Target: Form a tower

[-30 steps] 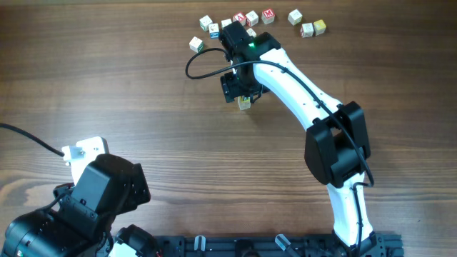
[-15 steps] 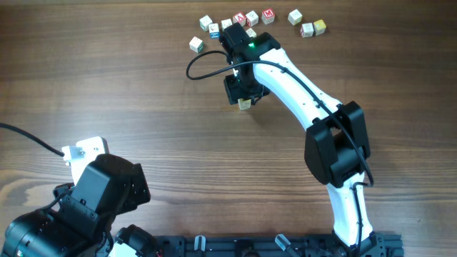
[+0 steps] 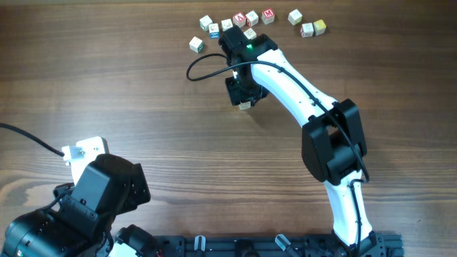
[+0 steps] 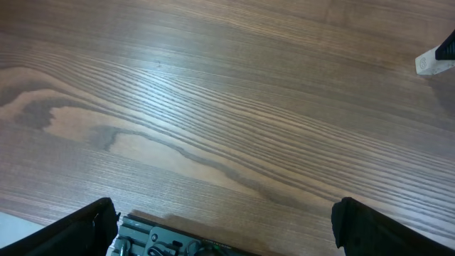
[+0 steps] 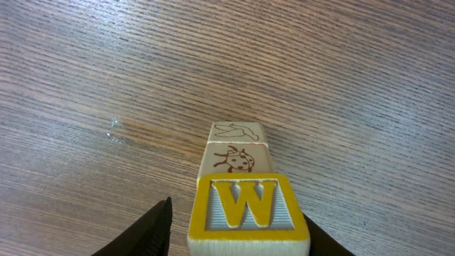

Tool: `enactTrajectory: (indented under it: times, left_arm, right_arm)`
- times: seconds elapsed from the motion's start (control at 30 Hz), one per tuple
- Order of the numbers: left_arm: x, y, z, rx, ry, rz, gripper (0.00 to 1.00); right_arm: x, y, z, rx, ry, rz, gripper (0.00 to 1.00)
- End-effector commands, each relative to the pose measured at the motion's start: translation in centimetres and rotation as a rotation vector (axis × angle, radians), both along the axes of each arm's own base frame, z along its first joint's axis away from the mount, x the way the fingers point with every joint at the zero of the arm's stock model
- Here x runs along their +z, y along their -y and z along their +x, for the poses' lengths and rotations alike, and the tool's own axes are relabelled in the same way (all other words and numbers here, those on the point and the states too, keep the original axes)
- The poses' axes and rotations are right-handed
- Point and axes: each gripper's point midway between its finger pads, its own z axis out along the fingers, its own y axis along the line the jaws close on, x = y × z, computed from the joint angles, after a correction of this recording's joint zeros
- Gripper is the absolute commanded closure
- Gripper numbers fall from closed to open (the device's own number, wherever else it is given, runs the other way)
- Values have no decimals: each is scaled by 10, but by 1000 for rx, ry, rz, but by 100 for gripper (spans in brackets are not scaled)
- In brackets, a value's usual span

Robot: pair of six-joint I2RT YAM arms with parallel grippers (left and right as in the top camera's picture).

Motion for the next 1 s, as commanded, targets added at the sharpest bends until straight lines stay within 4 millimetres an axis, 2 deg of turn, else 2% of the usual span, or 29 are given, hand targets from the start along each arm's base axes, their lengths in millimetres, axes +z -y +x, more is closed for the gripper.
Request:
enactTrajectory:
  times: [0.0,0.1,0.33,0.47,0.57,0.83,0.97]
  left_arm:
    - [0,-1,0,13,4,-5,0]
    - [0,-1,0,13,4,-5,0]
    - [0,-1,0,13,4,-5,0]
    - [0,-1,0,13,4,-5,0]
    - [0,-1,0,13,4,-5,0]
    - [0,-1,0,13,4,-5,0]
    - [0,-1,0,13,4,-5,0]
  right_arm:
    - [-11,0,0,-4,-16,-13,53]
    - [-11,1,1,-1,-11,-20,57]
    - [-12,2,0,11,-12,-25,57]
    - [-12,3,-1,10,-18,-29,52]
    - [-12,3,-1,11,-17,-29,40]
    - [-11,6,4,8,10,-52,37]
    - [-11,3,8,7,26,-41,28]
